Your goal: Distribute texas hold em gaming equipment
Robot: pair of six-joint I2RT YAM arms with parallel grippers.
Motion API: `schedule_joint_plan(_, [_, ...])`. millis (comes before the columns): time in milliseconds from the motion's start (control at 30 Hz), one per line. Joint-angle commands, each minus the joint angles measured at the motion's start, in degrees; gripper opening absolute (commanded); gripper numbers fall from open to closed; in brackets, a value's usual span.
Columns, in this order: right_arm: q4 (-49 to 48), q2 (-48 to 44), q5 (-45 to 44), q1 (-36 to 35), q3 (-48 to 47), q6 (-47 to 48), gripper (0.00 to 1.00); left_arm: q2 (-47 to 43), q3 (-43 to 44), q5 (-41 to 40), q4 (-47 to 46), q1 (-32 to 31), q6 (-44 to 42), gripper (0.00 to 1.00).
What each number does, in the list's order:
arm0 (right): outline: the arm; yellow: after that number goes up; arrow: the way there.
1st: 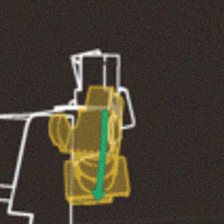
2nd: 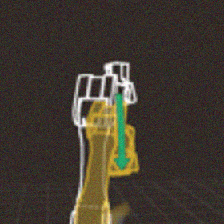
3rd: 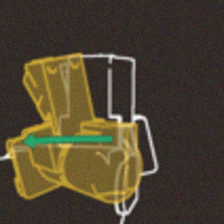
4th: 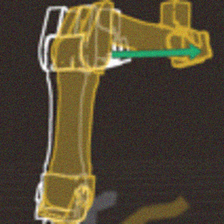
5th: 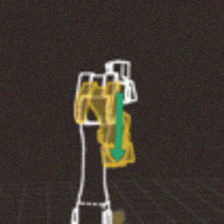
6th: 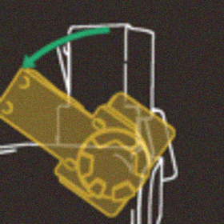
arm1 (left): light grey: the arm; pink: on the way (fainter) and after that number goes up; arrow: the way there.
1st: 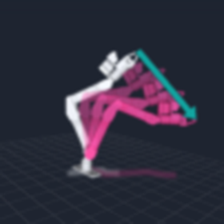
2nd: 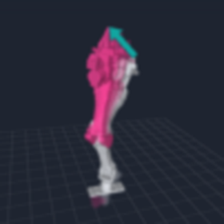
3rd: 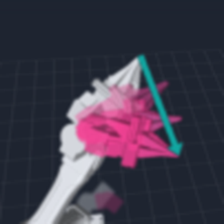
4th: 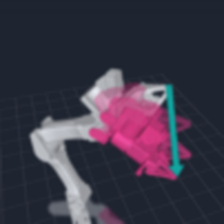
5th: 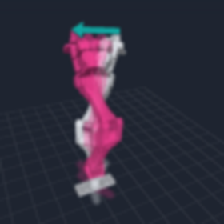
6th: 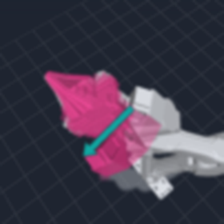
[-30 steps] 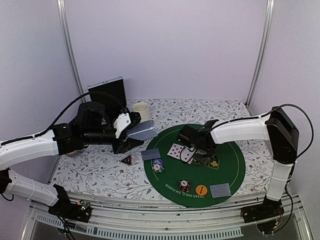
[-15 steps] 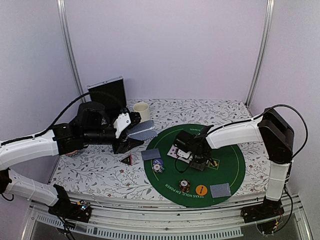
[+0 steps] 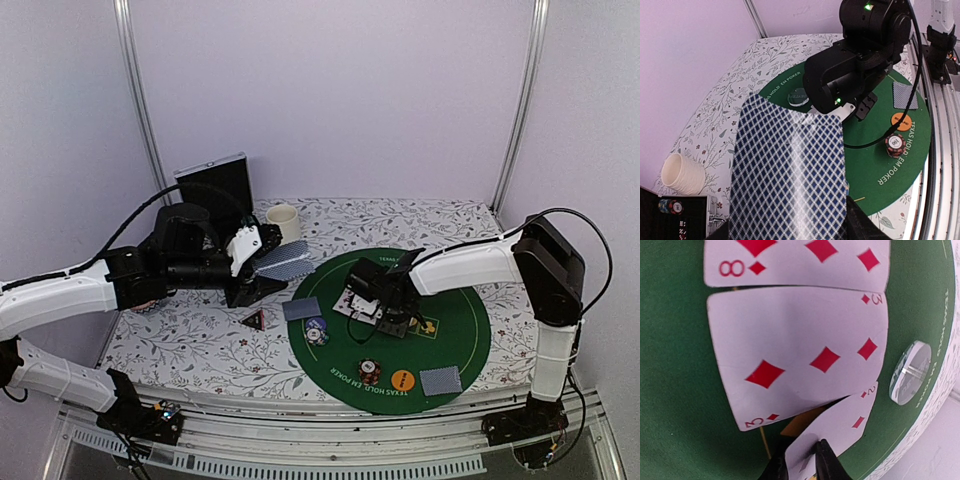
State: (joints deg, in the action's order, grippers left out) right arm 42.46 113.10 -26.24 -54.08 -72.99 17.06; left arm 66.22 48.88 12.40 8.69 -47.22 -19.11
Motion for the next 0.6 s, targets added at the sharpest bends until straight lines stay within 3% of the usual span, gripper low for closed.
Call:
schedule_joint_plan(0, [-0.7, 1.7, 3.7, 0.2, -1.6, 0.6, 0.24, -1.5, -0.1, 0.1, -1.4, 0.3, -0.6, 0.52])
schedule_joint_plan(167, [-1.5, -0.3, 6.2, 0.0, -1.3, 0.4, 0.28, -1.4, -0.1, 0.3, -1.5, 0.4, -0.7, 0.52])
schedule_joint_plan(500, [0.6, -7.4, 9.3, -0.7, 1.7, 1.2, 0.52, -1.4, -0.1, 0.4, -1.5, 0.3, -0.7, 0.52])
schedule_joint_plan(567, [-0.3, -11.0, 10.1, -0.6, 1.2, 0.2, 0.61, -1.3, -0.2, 0.3, -1.5, 0.3, -0.7, 0.52])
